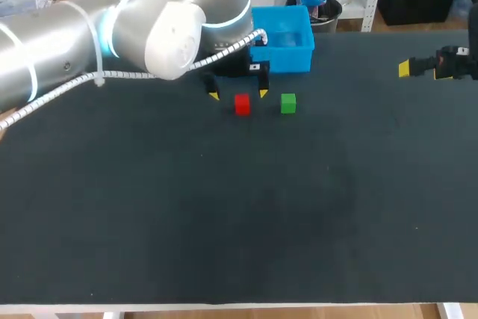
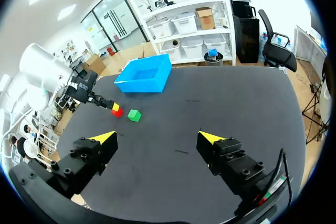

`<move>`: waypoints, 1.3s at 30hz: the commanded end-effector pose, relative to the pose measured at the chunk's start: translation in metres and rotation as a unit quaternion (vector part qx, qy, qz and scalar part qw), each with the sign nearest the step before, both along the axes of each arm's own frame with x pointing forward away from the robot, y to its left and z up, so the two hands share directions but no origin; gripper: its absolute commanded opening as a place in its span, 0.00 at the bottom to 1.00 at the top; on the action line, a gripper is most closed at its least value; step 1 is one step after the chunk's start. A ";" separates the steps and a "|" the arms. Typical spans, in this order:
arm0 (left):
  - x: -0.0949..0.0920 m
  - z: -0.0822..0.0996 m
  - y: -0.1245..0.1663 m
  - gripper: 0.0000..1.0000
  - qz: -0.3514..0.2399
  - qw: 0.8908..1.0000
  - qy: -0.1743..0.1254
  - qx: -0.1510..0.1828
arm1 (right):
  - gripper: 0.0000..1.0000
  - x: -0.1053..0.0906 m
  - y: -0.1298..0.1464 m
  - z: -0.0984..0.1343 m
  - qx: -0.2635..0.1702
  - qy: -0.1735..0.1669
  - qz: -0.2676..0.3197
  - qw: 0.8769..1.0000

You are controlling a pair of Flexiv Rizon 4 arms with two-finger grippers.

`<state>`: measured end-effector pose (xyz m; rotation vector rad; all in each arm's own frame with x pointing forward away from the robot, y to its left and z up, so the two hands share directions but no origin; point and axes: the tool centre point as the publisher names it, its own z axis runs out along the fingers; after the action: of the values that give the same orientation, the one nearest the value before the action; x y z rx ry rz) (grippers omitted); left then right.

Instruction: Use the left arm to pick the red cube and place it into the blue plastic box first, then use the right arm to grasp the green cube and put it into the same blue plastic box after the first action is fully finished.

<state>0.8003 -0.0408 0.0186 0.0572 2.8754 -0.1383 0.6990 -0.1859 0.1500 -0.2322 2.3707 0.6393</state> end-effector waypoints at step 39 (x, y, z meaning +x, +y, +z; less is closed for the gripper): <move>0.001 -0.035 -0.004 0.00 0.043 0.998 0.032 0.015 | 1.00 0.000 0.000 0.000 -0.001 0.000 0.000 1.000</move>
<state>0.7970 -0.0426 -0.0143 -0.0650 2.9314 -0.0879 0.6990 -0.1859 0.1500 -0.2322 2.3707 0.6393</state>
